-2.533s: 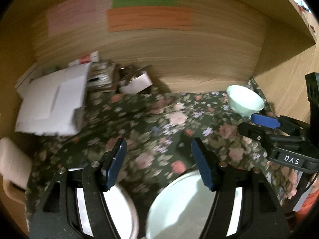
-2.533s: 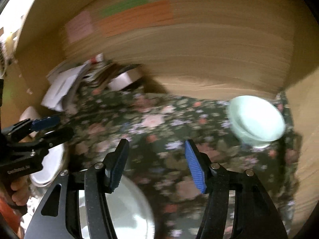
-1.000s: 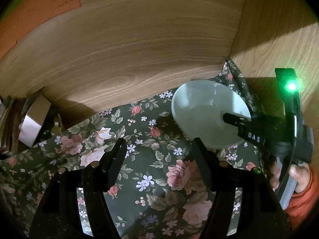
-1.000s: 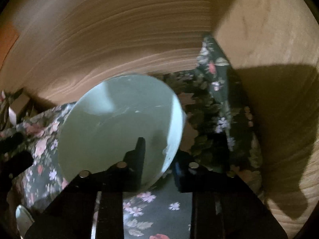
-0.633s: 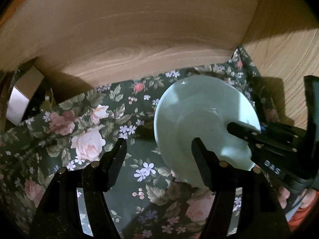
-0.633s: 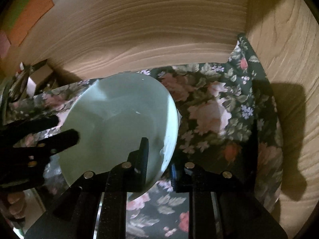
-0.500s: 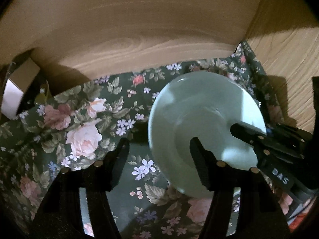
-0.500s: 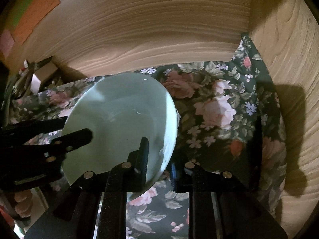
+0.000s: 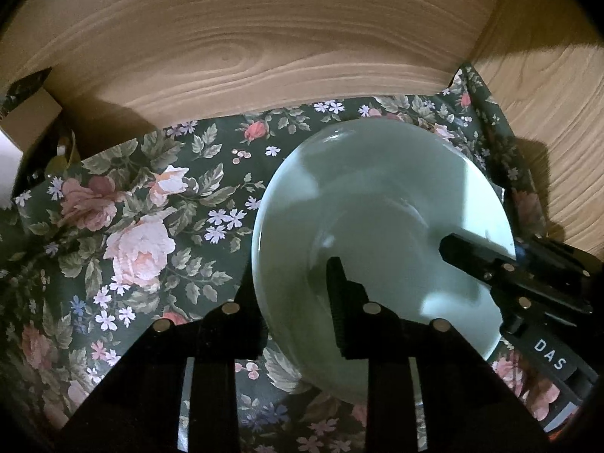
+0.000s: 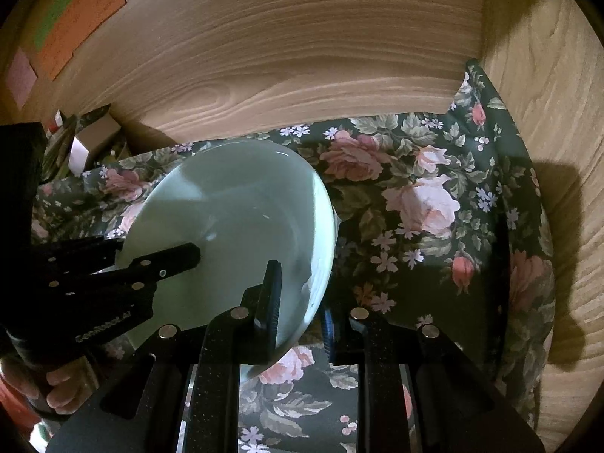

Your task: Organize plates and bowls

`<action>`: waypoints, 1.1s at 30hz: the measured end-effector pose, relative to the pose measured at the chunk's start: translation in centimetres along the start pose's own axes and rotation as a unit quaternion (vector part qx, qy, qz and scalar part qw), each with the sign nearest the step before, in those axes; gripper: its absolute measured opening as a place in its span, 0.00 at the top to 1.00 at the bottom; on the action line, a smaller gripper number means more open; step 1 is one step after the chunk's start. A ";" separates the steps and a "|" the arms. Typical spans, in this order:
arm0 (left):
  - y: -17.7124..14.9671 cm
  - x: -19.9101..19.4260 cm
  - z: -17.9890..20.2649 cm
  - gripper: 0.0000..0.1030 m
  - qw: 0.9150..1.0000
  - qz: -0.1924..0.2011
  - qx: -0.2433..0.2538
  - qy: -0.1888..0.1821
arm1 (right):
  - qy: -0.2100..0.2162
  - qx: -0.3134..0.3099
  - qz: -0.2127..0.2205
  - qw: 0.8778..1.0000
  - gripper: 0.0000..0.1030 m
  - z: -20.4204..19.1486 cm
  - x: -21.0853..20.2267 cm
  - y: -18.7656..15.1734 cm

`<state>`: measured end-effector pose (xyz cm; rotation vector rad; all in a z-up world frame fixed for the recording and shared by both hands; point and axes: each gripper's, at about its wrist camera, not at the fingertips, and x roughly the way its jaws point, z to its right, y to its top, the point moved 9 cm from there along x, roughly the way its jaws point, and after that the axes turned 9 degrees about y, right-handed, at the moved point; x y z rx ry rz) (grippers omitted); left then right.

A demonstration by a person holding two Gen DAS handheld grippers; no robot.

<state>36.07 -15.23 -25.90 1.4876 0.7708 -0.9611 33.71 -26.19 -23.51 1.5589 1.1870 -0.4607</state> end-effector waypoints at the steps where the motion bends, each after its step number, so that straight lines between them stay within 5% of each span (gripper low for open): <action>1: -0.1 -0.1 0.0 0.75 1.000 0.000 0.001 0.002 | 0.002 0.001 0.001 1.000 0.83 0.0 -0.2 -0.1; 19: -1.3 -8.2 -1.8 0.75 0.997 0.075 -0.013 0.003 | 0.002 -0.045 0.062 0.997 0.83 -4.3 -6.0 0.5; 33: -4.0 -13.2 -5.8 0.75 0.992 0.114 -0.048 0.016 | 0.022 -0.091 0.077 0.993 0.83 -10.4 -6.7 0.2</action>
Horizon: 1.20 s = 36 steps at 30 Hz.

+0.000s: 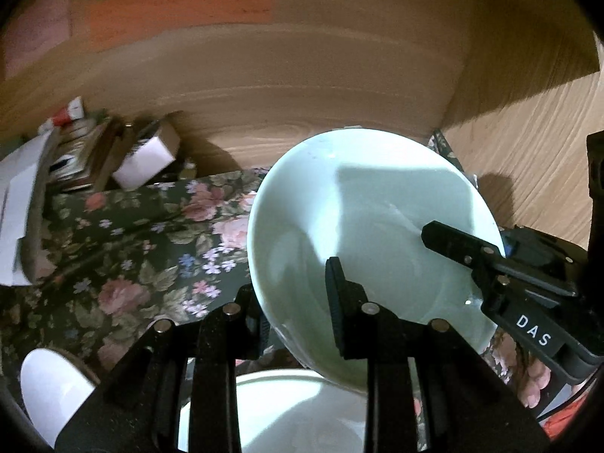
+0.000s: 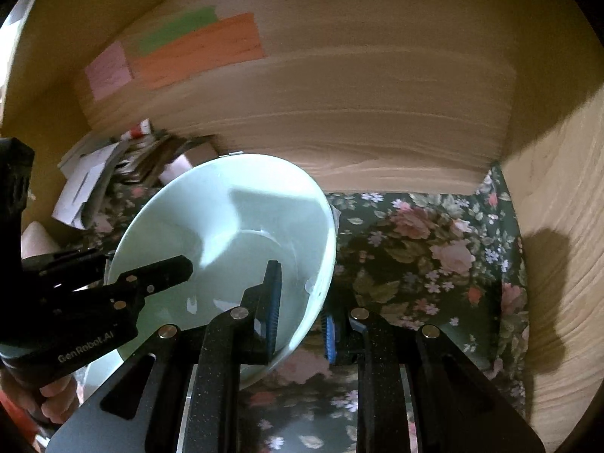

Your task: Organize plates and bowls

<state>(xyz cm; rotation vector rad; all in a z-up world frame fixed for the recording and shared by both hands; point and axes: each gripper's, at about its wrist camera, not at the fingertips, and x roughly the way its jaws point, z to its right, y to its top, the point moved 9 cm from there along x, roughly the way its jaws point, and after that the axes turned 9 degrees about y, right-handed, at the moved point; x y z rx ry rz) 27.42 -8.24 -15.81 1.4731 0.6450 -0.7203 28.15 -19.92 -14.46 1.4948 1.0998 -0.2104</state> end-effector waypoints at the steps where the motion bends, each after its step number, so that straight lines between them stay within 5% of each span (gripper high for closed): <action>1: -0.1 -0.2 -0.2 0.75 1.000 0.002 -0.002 0.002 | 0.002 -0.002 0.000 1.000 0.83 -0.4 0.0 0.0; 36: -6.9 -7.3 -14.8 0.75 0.991 0.038 -0.095 0.090 | 0.114 -0.085 -0.031 0.989 0.80 -16.1 5.0 -2.7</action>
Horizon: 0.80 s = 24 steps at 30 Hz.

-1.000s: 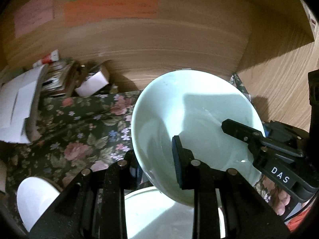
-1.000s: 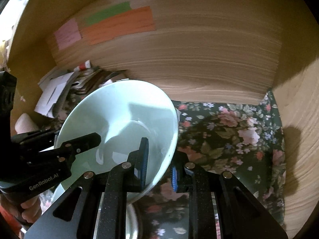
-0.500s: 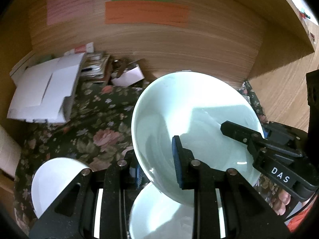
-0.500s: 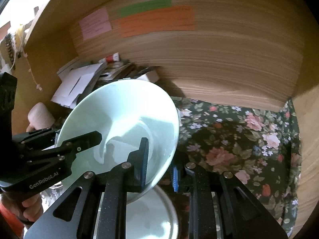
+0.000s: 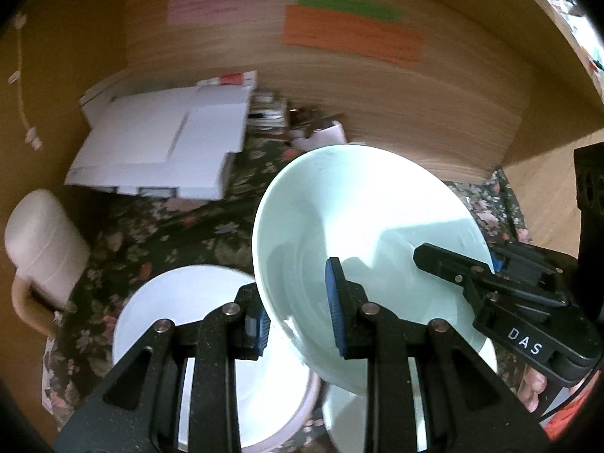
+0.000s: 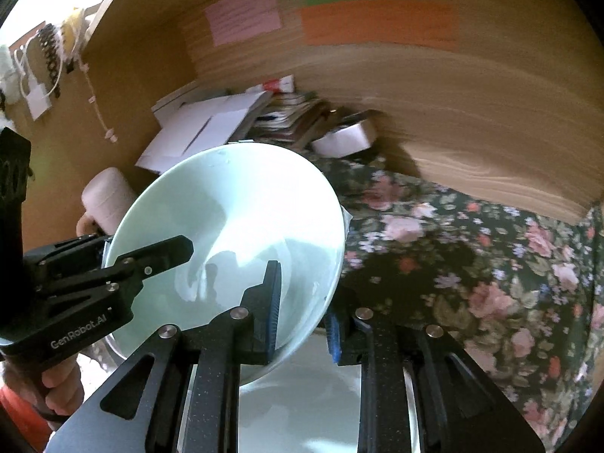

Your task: Organize plates and bowls

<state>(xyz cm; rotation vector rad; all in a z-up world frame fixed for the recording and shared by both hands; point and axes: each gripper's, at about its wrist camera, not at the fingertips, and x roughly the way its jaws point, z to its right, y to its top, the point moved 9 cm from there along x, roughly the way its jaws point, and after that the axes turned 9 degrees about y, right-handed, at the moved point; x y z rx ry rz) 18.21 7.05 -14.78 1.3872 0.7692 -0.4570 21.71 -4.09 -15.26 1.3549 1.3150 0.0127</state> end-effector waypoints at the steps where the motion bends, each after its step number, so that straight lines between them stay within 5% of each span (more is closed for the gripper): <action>1: -0.2 0.0 -0.5 0.75 1.000 0.000 -0.002 0.004 | 0.004 -0.001 -0.003 1.000 0.80 -0.4 0.4 -0.1; 24: -4.5 -0.9 -9.2 0.75 0.997 -0.020 -0.062 0.047 | 0.066 -0.038 -0.053 0.996 0.80 -6.9 5.6 -1.5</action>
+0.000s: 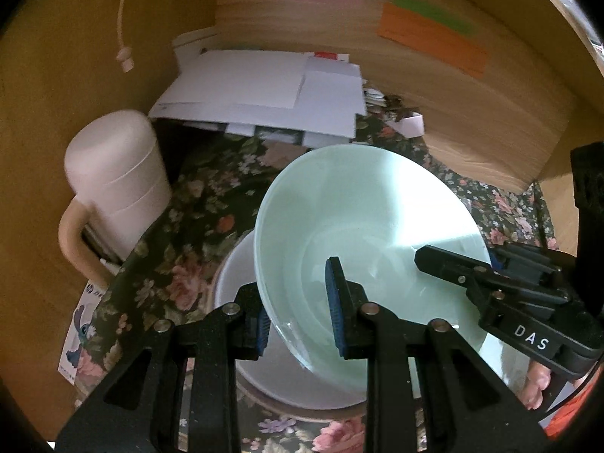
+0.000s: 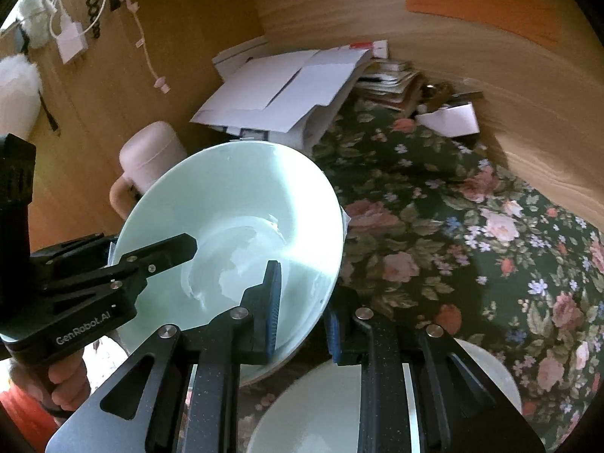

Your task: Organize plates and bowls

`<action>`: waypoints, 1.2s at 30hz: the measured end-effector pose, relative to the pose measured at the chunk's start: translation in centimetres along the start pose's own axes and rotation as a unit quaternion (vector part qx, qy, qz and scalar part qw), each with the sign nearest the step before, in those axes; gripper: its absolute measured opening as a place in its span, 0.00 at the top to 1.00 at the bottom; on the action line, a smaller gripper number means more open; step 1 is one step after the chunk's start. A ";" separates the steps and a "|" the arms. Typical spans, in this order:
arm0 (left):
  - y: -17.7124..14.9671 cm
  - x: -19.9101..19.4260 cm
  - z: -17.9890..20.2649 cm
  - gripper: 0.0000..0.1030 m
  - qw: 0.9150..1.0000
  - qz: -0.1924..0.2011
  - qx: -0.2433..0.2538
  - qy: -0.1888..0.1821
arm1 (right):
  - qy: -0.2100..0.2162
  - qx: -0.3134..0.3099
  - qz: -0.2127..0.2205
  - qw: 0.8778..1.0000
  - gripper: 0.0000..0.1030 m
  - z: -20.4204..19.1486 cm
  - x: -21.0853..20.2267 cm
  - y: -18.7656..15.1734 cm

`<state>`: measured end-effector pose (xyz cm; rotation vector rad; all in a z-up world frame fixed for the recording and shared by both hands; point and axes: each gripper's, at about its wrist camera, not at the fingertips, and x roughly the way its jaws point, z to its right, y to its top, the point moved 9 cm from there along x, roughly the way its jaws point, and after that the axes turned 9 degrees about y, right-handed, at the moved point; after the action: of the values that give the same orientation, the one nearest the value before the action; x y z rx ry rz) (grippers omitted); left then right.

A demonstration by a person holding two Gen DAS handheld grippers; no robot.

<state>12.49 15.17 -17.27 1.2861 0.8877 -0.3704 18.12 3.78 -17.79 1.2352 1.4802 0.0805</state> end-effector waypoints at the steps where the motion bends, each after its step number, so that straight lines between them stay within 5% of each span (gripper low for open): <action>1: -0.1 0.0 -0.2 0.75 1.000 0.000 -0.001 0.002 | 0.002 -0.001 -0.003 1.000 0.80 -0.1 0.2 -0.1; 36: -2.1 1.8 -1.5 0.75 0.999 -0.003 0.026 0.022 | 0.016 0.006 -0.028 0.999 0.78 -1.1 1.3 -1.4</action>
<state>11.68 16.41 -20.03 1.3434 0.9253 -0.3728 16.73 4.68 -19.18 1.2051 1.5439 0.0539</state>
